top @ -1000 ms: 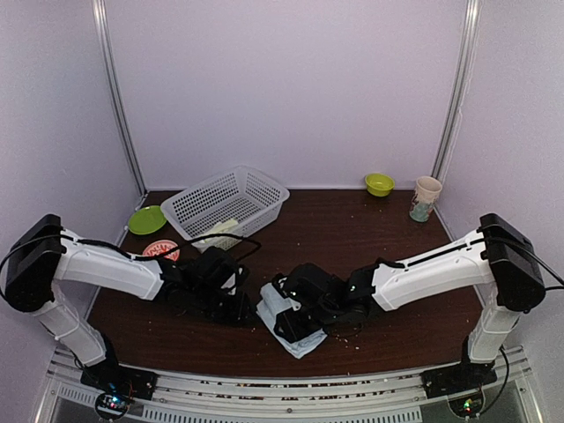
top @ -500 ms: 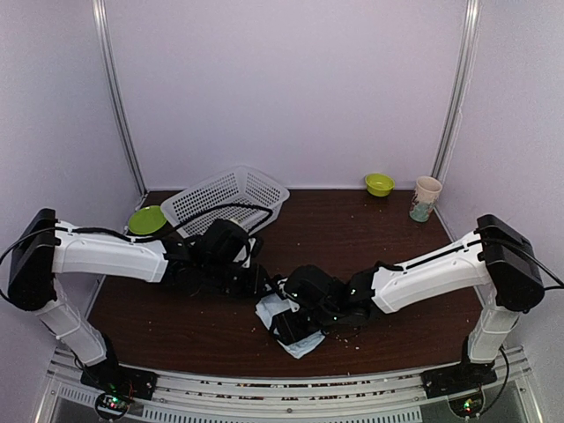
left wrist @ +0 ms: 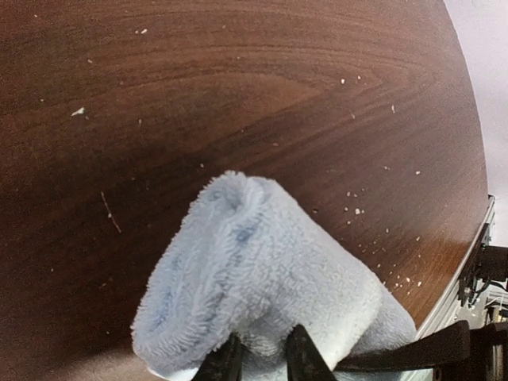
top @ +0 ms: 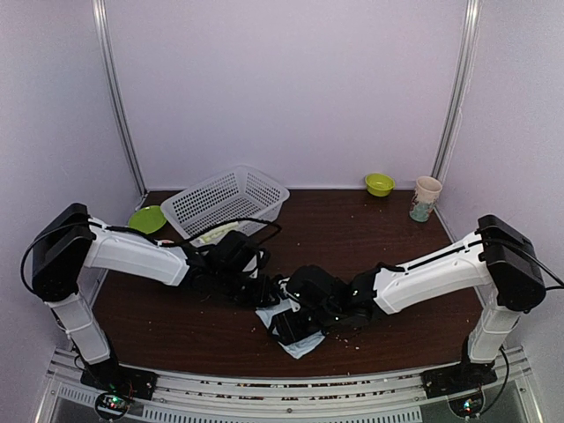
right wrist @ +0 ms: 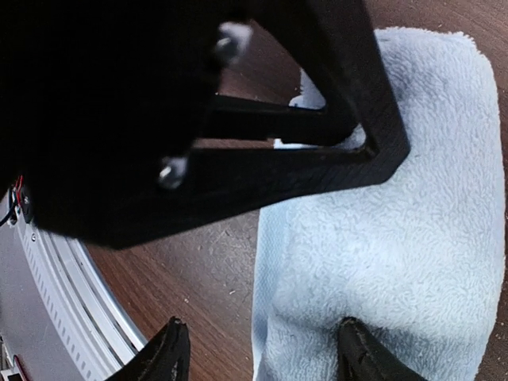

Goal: Roll the towels
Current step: Roll the towel at the center of the board, then pick up the towel from the center of the board.

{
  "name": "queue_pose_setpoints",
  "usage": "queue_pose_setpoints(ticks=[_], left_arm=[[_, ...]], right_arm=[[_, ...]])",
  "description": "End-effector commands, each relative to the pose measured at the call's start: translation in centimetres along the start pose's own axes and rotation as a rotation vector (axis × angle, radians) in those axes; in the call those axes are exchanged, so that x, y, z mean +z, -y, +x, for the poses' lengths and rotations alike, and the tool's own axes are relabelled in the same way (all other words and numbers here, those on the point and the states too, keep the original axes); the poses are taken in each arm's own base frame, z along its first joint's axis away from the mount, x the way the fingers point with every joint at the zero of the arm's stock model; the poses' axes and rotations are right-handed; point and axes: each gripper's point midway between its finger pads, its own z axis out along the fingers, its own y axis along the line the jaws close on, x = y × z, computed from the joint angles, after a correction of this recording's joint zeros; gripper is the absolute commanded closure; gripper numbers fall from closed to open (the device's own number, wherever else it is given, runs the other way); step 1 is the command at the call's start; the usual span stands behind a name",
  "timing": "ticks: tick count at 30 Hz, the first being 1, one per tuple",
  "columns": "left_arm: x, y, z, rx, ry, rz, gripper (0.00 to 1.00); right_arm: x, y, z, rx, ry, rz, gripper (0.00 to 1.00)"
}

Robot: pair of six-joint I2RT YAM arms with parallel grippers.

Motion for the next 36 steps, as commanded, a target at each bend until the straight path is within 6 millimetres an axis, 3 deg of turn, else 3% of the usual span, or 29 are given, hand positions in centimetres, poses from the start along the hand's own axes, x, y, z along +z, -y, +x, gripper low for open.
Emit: queue_pose_setpoints(ticks=[1,7,10,15,18,23,29,36], left_arm=[[1.5,-1.1,0.5,-0.029,-0.012,0.013,0.83],[2.7,-3.3,2.6,-0.061,-0.058,-0.019,1.0],[2.9,-4.0,3.3,-0.071,-0.065,-0.025,1.0],[3.0,-4.9,4.1,-0.074,-0.082,-0.045,1.0],[2.8,-5.0,4.5,-0.073,-0.087,-0.047,1.0],[2.4,-5.3,5.5,-0.055,-0.091,-0.058,1.0],[2.6,-5.9,7.0,-0.053,-0.116,-0.069,1.0],[2.2,-6.8,8.2,-0.065,-0.126,-0.085,1.0]], right_arm=[[-1.0,-0.1,1.5,-0.006,-0.052,-0.006,0.36],[-3.3,-0.9,0.5,-0.027,-0.034,-0.023,0.34],[-4.7,-0.6,-0.3,-0.013,-0.01,-0.029,0.34],[-6.3,2.3,-2.2,0.1,0.063,-0.004,0.34],[-5.9,4.3,-2.2,0.171,0.061,0.022,0.35],[-4.1,5.9,-1.5,0.225,0.025,0.026,0.35],[-2.1,5.8,-0.9,0.265,-0.016,-0.028,0.34],[-0.3,5.6,1.4,0.275,-0.105,-0.027,0.34]])
